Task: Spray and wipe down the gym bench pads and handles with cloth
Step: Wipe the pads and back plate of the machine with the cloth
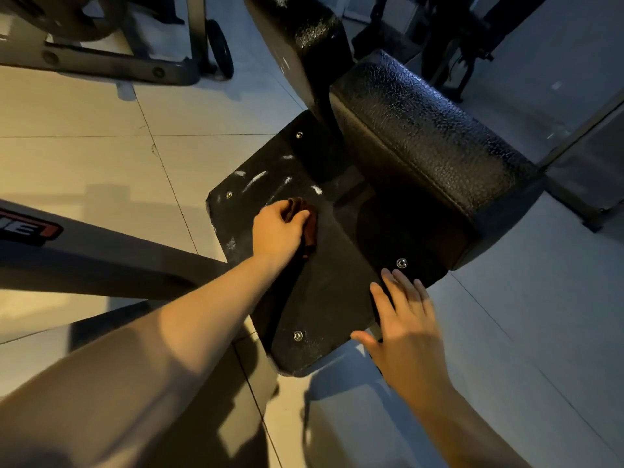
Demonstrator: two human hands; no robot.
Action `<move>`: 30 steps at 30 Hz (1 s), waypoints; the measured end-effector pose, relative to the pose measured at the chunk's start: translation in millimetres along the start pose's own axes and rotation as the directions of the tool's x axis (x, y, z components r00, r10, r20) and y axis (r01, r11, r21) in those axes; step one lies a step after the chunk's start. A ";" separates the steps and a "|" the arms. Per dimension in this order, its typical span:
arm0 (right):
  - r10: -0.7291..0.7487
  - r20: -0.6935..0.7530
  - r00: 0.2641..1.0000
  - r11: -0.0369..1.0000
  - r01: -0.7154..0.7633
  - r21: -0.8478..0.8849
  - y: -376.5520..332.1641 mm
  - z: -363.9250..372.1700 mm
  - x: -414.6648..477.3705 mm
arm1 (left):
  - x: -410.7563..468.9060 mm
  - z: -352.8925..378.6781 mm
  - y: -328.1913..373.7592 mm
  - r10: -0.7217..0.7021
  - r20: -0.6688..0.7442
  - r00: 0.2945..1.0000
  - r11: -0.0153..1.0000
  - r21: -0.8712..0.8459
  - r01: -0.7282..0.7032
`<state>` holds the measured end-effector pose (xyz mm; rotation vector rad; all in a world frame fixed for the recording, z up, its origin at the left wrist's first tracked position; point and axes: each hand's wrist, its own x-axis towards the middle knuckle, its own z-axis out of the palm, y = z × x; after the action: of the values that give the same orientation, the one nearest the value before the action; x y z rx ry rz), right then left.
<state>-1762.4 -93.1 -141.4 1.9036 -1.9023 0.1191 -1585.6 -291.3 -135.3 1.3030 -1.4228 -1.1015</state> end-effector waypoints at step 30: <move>0.037 0.093 0.995 0.999 -0.034 -0.039 -2.3 0.8 1.6 | -13.6 -37.9 -48.0 0.030 0.122 0.992 0.937 0.341 -0.071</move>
<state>-1760.3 -95.0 -142.1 1.8815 -1.9860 0.0057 -1537.8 -281.9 -174.8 1.4539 -1.7872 -0.9317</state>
